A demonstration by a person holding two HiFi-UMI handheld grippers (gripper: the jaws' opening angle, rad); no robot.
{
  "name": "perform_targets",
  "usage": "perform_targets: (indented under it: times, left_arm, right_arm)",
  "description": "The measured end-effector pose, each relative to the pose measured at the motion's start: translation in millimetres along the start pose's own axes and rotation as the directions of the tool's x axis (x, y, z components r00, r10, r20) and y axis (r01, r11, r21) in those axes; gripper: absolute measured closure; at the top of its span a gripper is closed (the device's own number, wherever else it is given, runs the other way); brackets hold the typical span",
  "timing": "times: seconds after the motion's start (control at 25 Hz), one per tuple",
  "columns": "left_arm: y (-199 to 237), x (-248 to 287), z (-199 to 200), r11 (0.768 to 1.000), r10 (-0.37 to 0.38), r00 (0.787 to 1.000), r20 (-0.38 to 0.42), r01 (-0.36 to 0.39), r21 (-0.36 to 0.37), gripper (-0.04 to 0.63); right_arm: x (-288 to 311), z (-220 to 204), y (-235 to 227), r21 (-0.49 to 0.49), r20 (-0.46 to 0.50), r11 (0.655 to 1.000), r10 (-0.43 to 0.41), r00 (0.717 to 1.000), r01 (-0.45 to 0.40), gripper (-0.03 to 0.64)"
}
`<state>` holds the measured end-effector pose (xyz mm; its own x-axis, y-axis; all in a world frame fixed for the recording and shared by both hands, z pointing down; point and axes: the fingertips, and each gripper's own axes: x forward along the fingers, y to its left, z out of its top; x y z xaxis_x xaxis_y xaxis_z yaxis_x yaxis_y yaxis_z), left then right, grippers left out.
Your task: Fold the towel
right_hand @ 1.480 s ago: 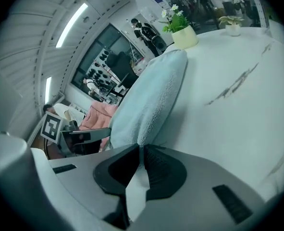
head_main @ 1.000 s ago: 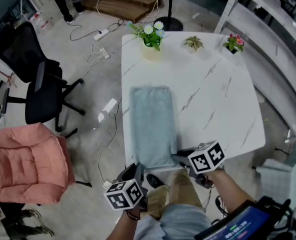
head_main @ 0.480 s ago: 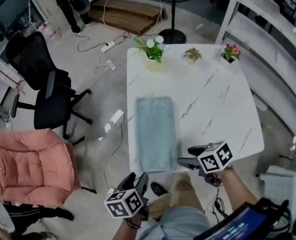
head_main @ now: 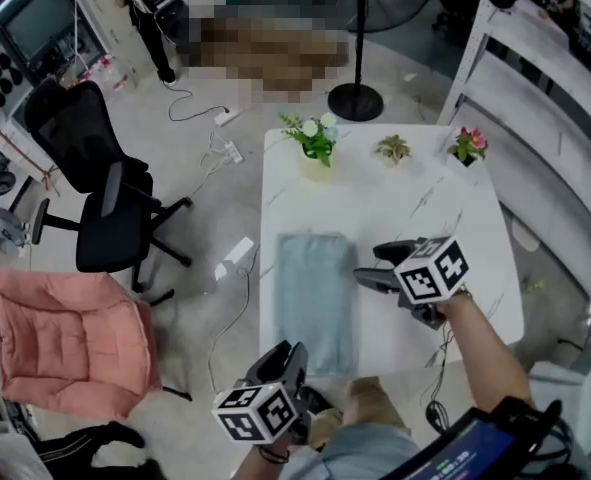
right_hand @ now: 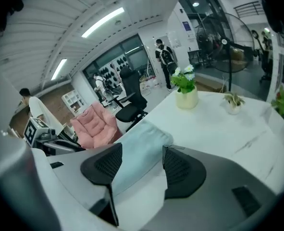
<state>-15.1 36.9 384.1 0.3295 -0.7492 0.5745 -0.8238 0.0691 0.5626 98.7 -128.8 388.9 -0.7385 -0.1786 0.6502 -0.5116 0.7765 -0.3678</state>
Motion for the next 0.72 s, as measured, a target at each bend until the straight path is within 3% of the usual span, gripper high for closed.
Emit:
perform_targets:
  times: [0.12, 0.28, 0.48, 0.68, 0.72]
  left_arm:
    - [-11, 31, 7, 0.999, -0.014, 1.000, -0.011, 0.014, -0.052, 0.510]
    - [1, 73, 2, 0.993, 0.020, 0.998, -0.057, -0.027, -0.115, 0.556]
    - [26, 103, -15, 0.970, 0.057, 0.991, -0.122, -0.084, -0.229, 0.572]
    - [36, 114, -24, 0.964, 0.103, 0.982, -0.160, -0.139, -0.228, 0.576]
    - [36, 114, -25, 0.963, 0.106, 0.981, -0.162, -0.142, -0.229, 0.576]
  right_arm:
    - [23, 26, -17, -0.065, -0.041, 0.997, 0.041, 0.998, -0.043, 0.337]
    - [62, 37, -43, -0.074, -0.119, 0.989, 0.122, 0.985, -0.132, 0.342]
    - [107, 25, -53, -0.040, -0.292, 0.962, 0.247, 0.924, -0.270, 0.328]
    - [129, 5, -56, 0.058, -0.413, 0.948, 0.309, 0.857, -0.314, 0.334]
    - [132, 4, -58, 0.090, -0.414, 0.947, 0.318, 0.853, -0.310, 0.387]
